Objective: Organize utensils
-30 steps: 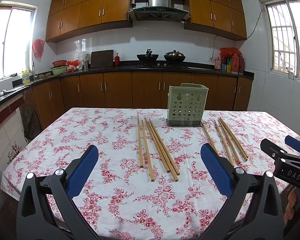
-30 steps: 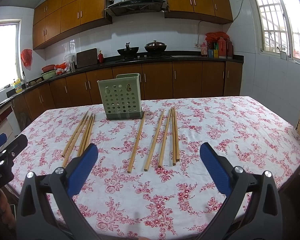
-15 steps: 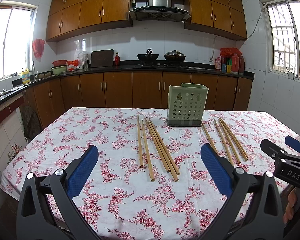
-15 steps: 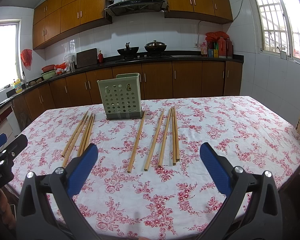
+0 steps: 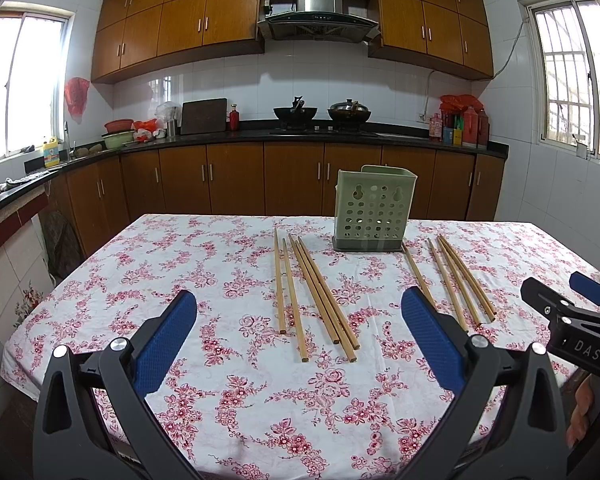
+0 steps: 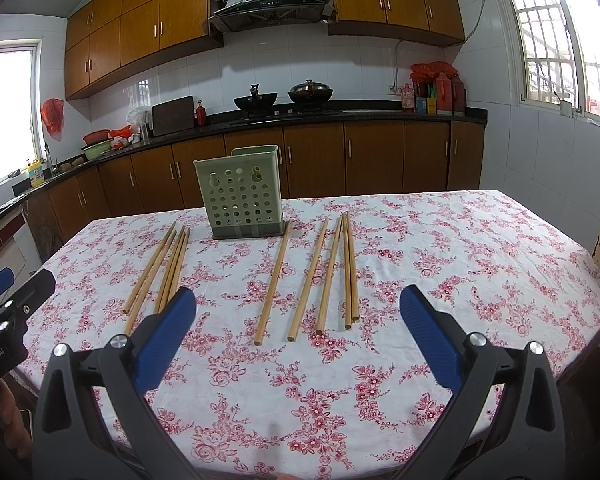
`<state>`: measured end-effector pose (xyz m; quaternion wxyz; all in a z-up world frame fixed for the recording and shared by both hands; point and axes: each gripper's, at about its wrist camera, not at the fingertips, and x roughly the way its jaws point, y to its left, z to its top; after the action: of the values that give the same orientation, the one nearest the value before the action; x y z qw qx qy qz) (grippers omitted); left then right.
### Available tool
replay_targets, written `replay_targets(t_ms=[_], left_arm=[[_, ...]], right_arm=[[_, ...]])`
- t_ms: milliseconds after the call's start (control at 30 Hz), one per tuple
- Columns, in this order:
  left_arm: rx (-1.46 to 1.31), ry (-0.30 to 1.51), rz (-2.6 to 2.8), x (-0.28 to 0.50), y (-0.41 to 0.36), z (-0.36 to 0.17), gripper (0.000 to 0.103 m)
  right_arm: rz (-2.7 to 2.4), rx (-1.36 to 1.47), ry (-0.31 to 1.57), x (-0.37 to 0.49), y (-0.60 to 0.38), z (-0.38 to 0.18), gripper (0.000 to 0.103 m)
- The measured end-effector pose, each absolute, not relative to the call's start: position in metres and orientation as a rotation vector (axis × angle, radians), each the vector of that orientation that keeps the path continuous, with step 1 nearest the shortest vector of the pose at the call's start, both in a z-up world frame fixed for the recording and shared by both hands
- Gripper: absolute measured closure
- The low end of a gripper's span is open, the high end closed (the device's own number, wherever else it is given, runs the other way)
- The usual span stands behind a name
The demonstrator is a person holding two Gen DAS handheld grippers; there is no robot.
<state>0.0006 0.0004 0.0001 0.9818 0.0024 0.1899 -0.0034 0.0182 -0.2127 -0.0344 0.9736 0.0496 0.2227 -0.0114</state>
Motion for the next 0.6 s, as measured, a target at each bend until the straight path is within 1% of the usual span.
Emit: replay_targets(t_ms=[600], left_arm=[[0.004,0.384,-0.007,0.0008,0.0006,0.0,0.002]], right_arm=[[-0.023,0.103,0.451,0.0191,-0.2128,-0.0367,0.004]])
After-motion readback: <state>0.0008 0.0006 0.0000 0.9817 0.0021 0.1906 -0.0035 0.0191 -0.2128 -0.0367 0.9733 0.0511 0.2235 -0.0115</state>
